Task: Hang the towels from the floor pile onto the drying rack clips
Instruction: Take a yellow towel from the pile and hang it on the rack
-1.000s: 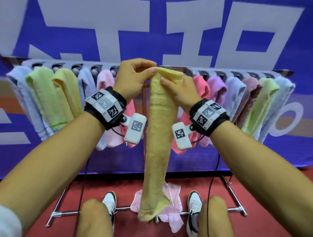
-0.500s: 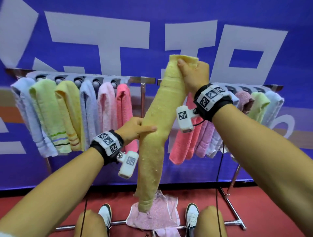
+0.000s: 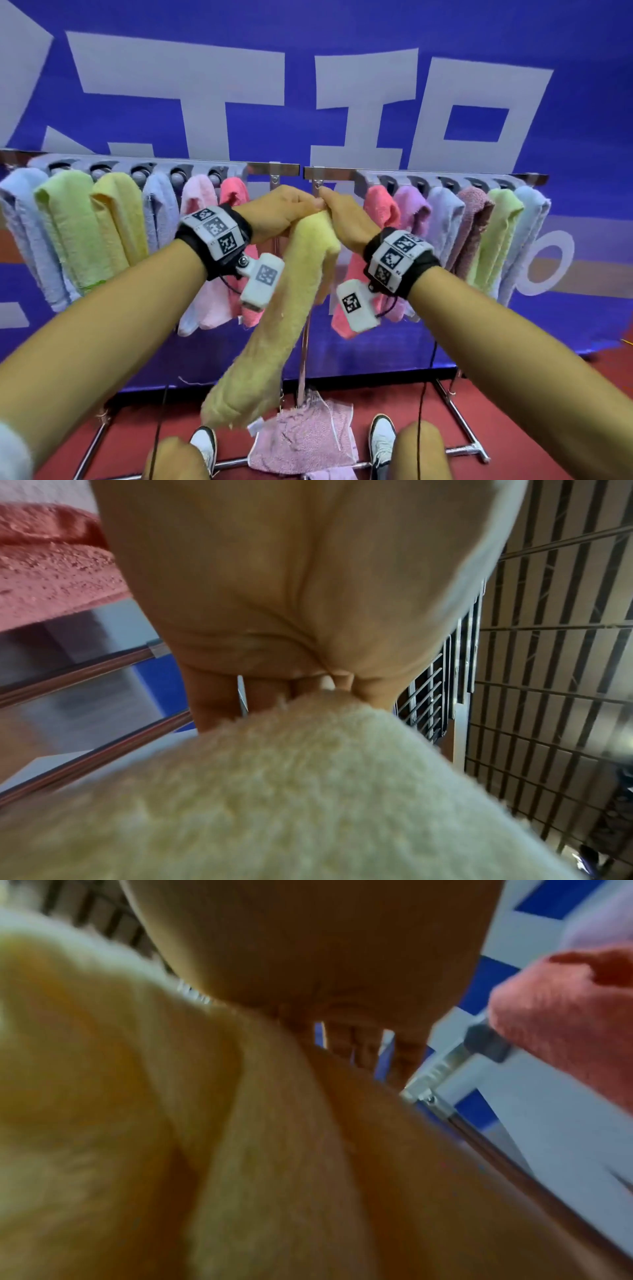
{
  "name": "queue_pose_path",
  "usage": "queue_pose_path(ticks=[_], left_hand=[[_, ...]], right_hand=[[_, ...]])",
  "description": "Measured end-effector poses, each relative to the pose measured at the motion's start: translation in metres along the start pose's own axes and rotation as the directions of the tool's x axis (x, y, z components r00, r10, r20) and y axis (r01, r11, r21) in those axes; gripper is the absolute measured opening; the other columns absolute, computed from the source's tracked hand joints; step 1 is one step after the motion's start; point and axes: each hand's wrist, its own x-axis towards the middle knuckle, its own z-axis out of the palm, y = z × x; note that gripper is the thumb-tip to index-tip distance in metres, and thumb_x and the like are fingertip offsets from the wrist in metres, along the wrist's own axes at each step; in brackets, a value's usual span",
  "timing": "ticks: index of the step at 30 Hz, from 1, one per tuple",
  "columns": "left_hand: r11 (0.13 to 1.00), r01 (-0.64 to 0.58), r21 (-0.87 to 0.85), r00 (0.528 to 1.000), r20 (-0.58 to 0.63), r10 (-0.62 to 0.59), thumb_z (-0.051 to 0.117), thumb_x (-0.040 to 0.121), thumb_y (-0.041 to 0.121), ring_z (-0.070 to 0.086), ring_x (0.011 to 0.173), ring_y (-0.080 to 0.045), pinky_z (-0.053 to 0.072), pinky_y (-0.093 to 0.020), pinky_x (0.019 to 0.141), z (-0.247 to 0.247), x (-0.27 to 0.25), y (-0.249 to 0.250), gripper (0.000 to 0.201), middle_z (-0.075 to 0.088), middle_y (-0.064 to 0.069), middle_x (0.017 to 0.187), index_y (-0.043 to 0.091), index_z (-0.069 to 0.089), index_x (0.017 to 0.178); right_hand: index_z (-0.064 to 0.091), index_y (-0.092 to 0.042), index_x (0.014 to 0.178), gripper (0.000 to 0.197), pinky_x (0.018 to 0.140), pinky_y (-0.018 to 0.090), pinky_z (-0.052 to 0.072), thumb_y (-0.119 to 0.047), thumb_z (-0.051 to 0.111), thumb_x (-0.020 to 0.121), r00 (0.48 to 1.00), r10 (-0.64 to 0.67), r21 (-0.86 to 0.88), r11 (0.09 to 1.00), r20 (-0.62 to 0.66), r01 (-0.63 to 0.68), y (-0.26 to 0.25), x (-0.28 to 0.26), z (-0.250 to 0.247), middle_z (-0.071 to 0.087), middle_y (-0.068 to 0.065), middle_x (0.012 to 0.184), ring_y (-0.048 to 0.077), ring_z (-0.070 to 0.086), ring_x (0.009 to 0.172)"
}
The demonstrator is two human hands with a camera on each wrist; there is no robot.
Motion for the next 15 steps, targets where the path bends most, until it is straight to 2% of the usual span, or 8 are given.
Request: queue_pose_path(ticks=[1, 3, 4, 6, 8, 10, 12, 15], left_hand=[[1.000, 0.014, -0.011, 1.000, 0.006, -0.014, 0.055, 0.099, 0.034, 0.058, 0.063, -0.016, 0.047, -0.028, 0.060, -0.001, 0.000, 0.001, 0.035, 0.066, -0.009, 0.076, 0.002, 0.068, 0.093], [0.999, 0.031, -0.037, 0.999, -0.020, -0.031, 0.054, 0.100, 0.033, 0.066, 0.082, -0.023, 0.055, -0.037, 0.078, -0.007, 0.000, -0.003, 0.039, 0.072, -0.018, 0.095, -0.002, 0.070, 0.105], [0.999, 0.039, -0.032, 0.999, -0.033, -0.040, 0.057, 0.099, 0.037, 0.066, 0.089, -0.028, 0.053, -0.042, 0.086, -0.011, -0.004, -0.005, 0.042, 0.071, -0.023, 0.103, -0.002, 0.070, 0.107], [0.998, 0.062, -0.012, 0.997, -0.039, -0.062, 0.062, 0.092, 0.047, 0.065, 0.093, -0.033, 0.052, -0.048, 0.090, -0.015, -0.009, -0.009, 0.052, 0.070, -0.027, 0.107, -0.003, 0.071, 0.105], [0.997, 0.072, -0.002, 0.995, -0.065, -0.072, 0.063, 0.089, 0.050, 0.065, 0.083, -0.029, 0.053, -0.044, 0.082, -0.016, -0.014, -0.010, 0.057, 0.071, -0.023, 0.094, -0.005, 0.070, 0.099], [0.997, 0.071, -0.030, 0.992, -0.104, -0.074, 0.061, 0.088, 0.050, 0.064, 0.076, -0.023, 0.053, -0.034, 0.072, -0.016, -0.018, -0.011, 0.058, 0.070, -0.018, 0.086, -0.007, 0.069, 0.098], [0.994, 0.079, -0.073, 0.991, -0.106, -0.086, 0.063, 0.084, 0.053, 0.065, 0.075, -0.023, 0.053, -0.030, 0.067, -0.015, -0.020, -0.014, 0.063, 0.070, -0.018, 0.086, -0.008, 0.069, 0.098], [0.985, 0.129, -0.113, 0.987, -0.080, -0.139, 0.064, 0.083, 0.048, 0.059, 0.058, -0.016, 0.047, -0.024, 0.054, -0.016, -0.025, -0.019, 0.054, 0.064, -0.011, 0.069, -0.005, 0.066, 0.087]], right_hand=[[0.067, -0.011, 0.089, 0.045, 0.088, 0.041, 0.047, -0.043, 0.037, 0.101, 0.995, 0.085, 0.148, 0.985, 0.050, -0.092, -0.004, -0.003, 0.004, 0.069, 0.012, 0.094, 0.025, 0.062, 0.091], [0.069, -0.015, 0.096, 0.042, 0.080, 0.032, 0.049, -0.044, 0.040, 0.102, 0.972, 0.197, 0.406, 0.883, 0.131, -0.233, 0.000, -0.005, 0.007, 0.069, 0.006, 0.097, 0.019, 0.062, 0.090], [0.069, -0.016, 0.101, 0.040, 0.075, 0.028, 0.049, -0.045, 0.041, 0.102, 0.965, 0.207, 0.439, 0.860, 0.164, -0.259, 0.003, -0.004, 0.008, 0.068, 0.006, 0.098, 0.018, 0.062, 0.089], [0.069, -0.013, 0.108, 0.040, 0.073, 0.028, 0.051, -0.043, 0.044, 0.101, 0.958, 0.191, 0.459, 0.846, 0.214, -0.271, 0.005, -0.004, 0.009, 0.069, 0.008, 0.101, 0.021, 0.064, 0.089], [0.070, -0.005, 0.111, 0.041, 0.082, 0.039, 0.054, -0.040, 0.051, 0.098, 0.971, 0.129, 0.454, 0.866, 0.201, -0.210, 0.005, -0.002, 0.008, 0.070, 0.018, 0.108, 0.031, 0.066, 0.097], [0.065, 0.008, 0.111, 0.046, 0.086, 0.048, 0.052, -0.035, 0.053, 0.098, 0.983, 0.073, 0.436, 0.889, 0.167, -0.140, 0.001, -0.004, 0.005, 0.067, 0.028, 0.106, 0.037, 0.064, 0.092], [0.063, 0.009, 0.100, 0.044, 0.075, 0.044, 0.050, -0.033, 0.052, 0.100, 0.989, 0.050, 0.420, 0.902, 0.139, -0.105, -0.003, -0.005, 0.004, 0.064, 0.025, 0.090, 0.032, 0.059, 0.080], [0.064, -0.007, 0.078, 0.034, 0.066, 0.034, 0.048, -0.028, 0.051, 0.101, 0.997, 0.038, 0.436, 0.898, 0.068, -0.064, -0.005, -0.004, -0.005, 0.063, 0.011, 0.073, 0.023, 0.059, 0.068]])
